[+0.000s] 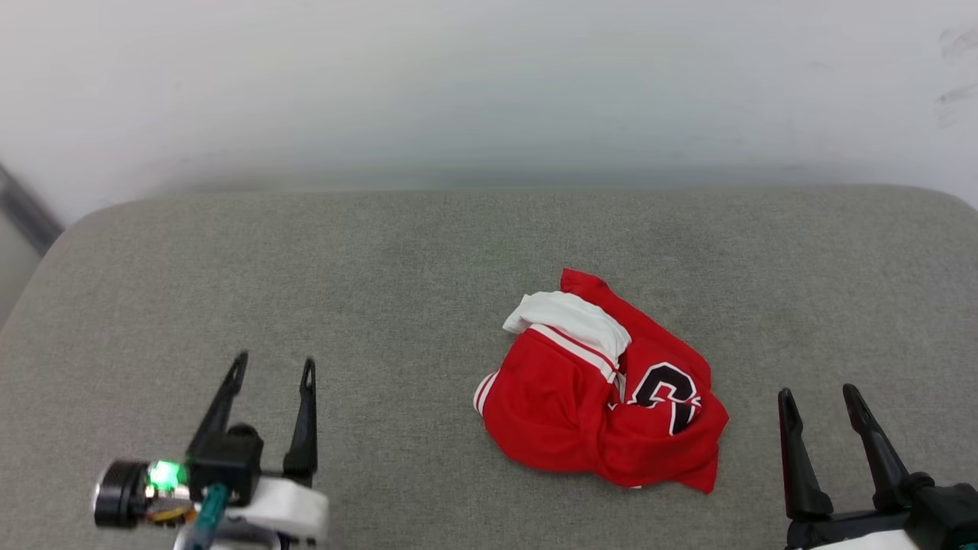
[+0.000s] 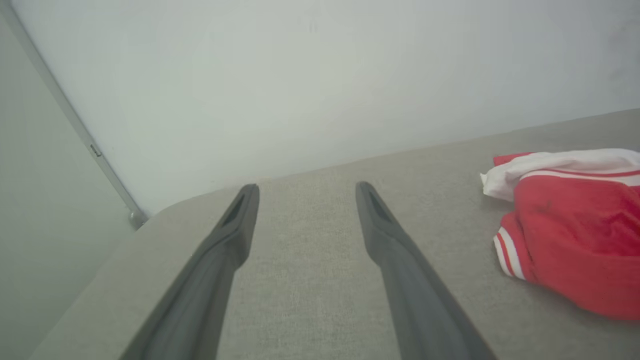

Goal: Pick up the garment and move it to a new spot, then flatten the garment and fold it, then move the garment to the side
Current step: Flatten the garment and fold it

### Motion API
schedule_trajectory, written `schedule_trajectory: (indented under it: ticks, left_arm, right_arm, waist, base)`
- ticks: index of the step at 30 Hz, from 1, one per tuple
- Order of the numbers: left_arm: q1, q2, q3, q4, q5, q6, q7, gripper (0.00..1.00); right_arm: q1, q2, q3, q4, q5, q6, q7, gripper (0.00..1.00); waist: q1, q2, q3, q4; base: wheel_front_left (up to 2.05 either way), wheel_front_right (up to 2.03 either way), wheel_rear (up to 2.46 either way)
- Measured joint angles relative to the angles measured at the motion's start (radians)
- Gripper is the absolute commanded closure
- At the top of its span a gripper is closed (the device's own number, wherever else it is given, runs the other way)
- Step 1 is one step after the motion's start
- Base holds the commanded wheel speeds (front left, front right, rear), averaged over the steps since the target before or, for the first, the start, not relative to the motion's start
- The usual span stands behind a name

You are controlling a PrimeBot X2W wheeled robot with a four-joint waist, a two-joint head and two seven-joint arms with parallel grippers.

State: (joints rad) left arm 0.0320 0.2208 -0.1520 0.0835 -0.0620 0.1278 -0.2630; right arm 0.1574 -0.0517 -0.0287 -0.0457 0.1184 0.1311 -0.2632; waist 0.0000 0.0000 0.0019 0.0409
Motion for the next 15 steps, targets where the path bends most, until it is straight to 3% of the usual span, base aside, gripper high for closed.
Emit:
schedule_trajectory:
  ticks: [5,10,15]
  left_arm:
    - [-0.199,0.023,0.021,-0.014,-0.024,-0.080,0.000,0.00]
    - [-0.436,0.068,0.009,0.069,-0.040,-0.178,0.007,0.00]
    - [-0.656,0.089,-0.053,0.139,-0.077,-0.237,0.121,0.00]
  right_arm:
    - [-0.021,0.000,0.002,-0.015,-0.009,0.000,0.000,0.00]
    - [-0.063,0.000,0.004,-0.028,-0.025,0.000,0.000,0.00]
    - [-0.099,0.000,0.000,-0.038,-0.032,0.000,0.000,0.00]
  waist:
    - [0.0000,0.0000,0.035,-0.004]
    - [0.0001,0.0000,0.094,-0.011]
    - [0.0002,0.0000,0.156,-0.028]
  base:
    - [0.00,0.00,0.00]
    - [0.00,0.00,0.00]
    - [0.00,0.00,0.00]
